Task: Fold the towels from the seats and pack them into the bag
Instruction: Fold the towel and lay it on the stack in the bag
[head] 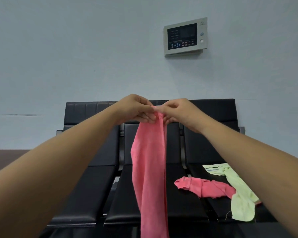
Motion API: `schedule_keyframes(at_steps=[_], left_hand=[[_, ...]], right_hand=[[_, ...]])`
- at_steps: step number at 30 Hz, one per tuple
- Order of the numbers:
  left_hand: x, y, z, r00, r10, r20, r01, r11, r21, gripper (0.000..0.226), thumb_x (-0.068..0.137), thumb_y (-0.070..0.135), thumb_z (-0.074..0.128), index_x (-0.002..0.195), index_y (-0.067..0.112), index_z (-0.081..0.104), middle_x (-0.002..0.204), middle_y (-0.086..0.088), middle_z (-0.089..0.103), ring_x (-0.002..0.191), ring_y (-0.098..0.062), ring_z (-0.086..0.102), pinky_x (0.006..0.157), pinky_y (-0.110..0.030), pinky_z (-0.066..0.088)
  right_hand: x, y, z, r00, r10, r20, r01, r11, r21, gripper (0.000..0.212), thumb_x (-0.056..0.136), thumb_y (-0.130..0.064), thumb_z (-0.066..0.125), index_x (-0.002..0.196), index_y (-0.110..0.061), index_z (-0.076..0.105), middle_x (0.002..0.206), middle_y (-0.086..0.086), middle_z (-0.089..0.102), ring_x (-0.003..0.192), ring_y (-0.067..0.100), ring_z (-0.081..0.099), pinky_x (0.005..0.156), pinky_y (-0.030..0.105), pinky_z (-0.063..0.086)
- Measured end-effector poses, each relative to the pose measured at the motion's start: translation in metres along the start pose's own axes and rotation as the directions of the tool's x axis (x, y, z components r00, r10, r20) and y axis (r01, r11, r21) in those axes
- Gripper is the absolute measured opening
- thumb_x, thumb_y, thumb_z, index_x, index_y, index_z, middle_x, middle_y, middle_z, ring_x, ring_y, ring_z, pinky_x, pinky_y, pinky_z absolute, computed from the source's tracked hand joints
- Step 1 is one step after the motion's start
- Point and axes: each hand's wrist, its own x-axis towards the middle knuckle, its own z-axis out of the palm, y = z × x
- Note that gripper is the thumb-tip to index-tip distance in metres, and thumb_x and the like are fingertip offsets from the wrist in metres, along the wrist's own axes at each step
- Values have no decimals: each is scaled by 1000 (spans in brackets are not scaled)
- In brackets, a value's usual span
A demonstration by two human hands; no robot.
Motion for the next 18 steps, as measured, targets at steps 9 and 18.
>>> schedule_keyframes(at_steps=[9,18], left_hand=[[5,-26,-2,994,-62,95,41,977,209,16,91,28,73,89,12,74,68,1,59,66,-13,53,68,-27,43],[-4,-75,-12,947,-254,194,216,956,198,21,95,25,68,110,11,72,114,-5,75,113,-18,68,102,-34,52]], right_hand=[[0,18,2,994,29,-106,-25,999,39,4,92,-9,72,91,-8,76,84,8,75,75,17,72,71,25,59],[-9,52,-33,946,262,-192,-209,944,257,6,89,-6,74,85,-4,69,90,10,75,82,20,72,67,27,58]])
